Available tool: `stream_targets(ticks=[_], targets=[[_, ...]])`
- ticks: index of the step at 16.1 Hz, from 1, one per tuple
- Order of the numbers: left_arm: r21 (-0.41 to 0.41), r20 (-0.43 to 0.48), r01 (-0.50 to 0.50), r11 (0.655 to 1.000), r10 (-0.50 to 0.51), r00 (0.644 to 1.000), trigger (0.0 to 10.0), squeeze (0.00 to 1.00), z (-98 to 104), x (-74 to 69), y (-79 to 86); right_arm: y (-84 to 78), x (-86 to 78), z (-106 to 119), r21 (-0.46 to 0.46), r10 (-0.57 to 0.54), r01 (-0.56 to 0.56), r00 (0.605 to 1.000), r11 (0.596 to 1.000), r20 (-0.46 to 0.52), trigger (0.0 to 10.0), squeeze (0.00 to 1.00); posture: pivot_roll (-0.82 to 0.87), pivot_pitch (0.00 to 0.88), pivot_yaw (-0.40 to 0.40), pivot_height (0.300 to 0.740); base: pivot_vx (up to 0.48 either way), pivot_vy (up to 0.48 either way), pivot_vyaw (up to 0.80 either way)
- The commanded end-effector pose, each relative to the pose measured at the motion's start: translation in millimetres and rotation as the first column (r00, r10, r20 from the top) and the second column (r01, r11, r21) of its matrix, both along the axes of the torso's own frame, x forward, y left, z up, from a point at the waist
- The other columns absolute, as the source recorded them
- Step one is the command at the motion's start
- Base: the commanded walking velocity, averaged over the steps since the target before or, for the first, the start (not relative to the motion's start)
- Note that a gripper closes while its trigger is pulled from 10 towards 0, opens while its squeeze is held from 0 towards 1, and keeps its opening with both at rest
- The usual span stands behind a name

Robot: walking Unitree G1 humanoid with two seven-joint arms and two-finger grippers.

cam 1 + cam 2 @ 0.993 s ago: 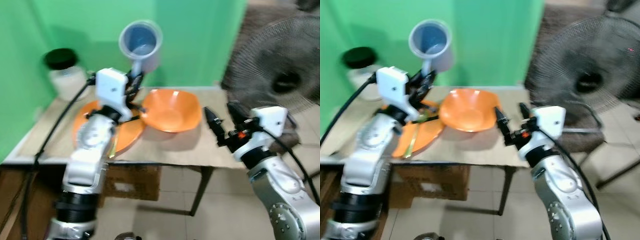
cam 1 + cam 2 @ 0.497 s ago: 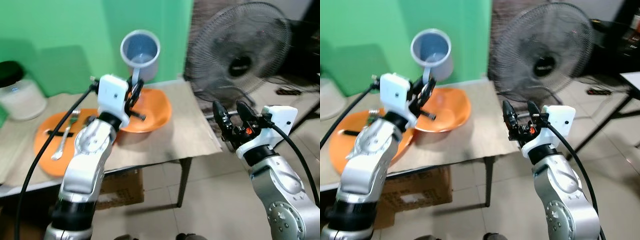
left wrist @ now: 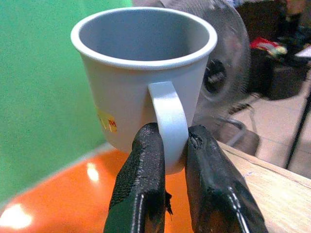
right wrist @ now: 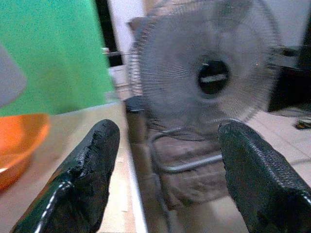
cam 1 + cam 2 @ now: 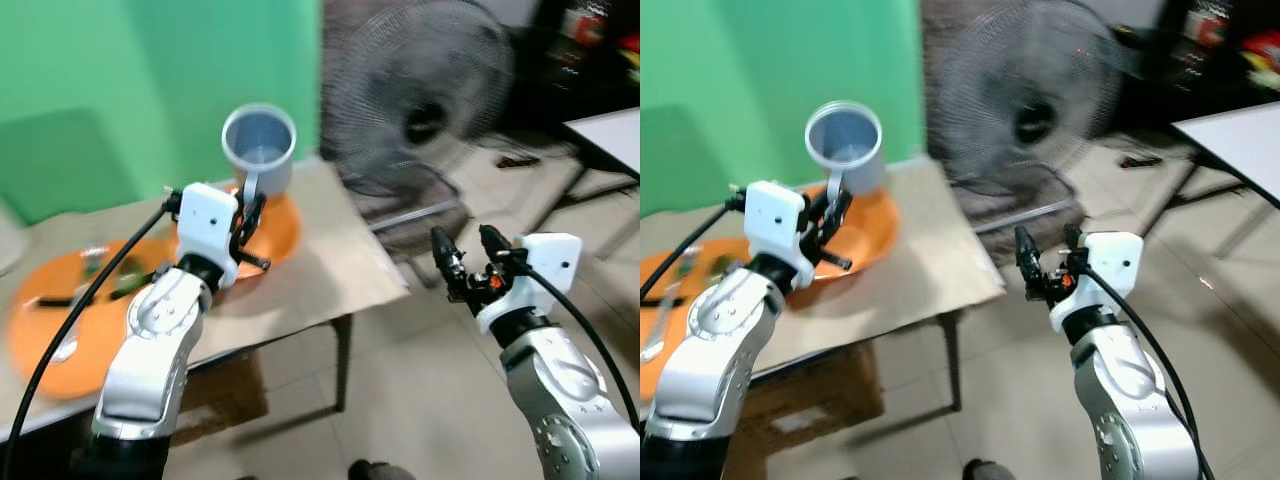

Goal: Setting the table

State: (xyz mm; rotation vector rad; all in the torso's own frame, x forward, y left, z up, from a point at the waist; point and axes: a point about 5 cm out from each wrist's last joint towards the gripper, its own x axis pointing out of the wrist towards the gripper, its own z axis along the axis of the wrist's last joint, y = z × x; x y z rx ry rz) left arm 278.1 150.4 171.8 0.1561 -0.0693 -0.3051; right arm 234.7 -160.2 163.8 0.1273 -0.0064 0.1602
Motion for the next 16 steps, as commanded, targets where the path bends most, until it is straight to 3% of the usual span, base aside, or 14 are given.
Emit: stream_targets(ticks=[1,4,6,8,16], targets=[[-0.004,0.020,-0.020,1.000,0.020,1.000,10.0,0.00,5.8,0.2,4.7,-0.5,2.7,1.6,-0.003,-0.014,0.014,1.000,1.000,0.008,10.0,0.00,0.03,0.000,0.028,0.740,0.000,0.000,-0.80],[-0.063,0.021,-0.008,0.998,0.009,1.000,10.0,0.00,8.7,-0.8,-7.0,-7.3,3.4,-10.3,0.004,-0.081,0.082,0.996,0.997,-0.041,10.0,0.00,0.04,0.000,0.025,0.740,0.000,0.000,-0.80],[-0.020,-0.030,0.000,1.000,-0.001,1.000,10.0,0.00,-0.3,-2.1,-8.1,1.1,4.8,-11.1,-0.027,-0.048,0.047,0.998,0.999,-0.038,10.0,0.00,0.03,0.000,0.031,0.740,0.000,0.000,-0.80],[0.021,-0.009,-0.049,0.999,0.049,0.999,10.0,0.00,-1.2,-0.7,-3.7,-1.8,2.3,-11.0,-0.027,-0.065,0.064,0.997,0.998,-0.040,10.0,0.00,0.03,0.000,0.034,0.740,0.000,0.000,-0.80],[0.016,0.064,-0.042,0.999,0.040,0.997,10.0,0.00,7.5,2.0,-9.7,-0.3,6.6,-7.3,-0.054,-0.045,0.044,0.999,0.998,-0.025,10.0,0.00,0.03,0.000,0.029,0.740,0.000,0.000,-0.80]])
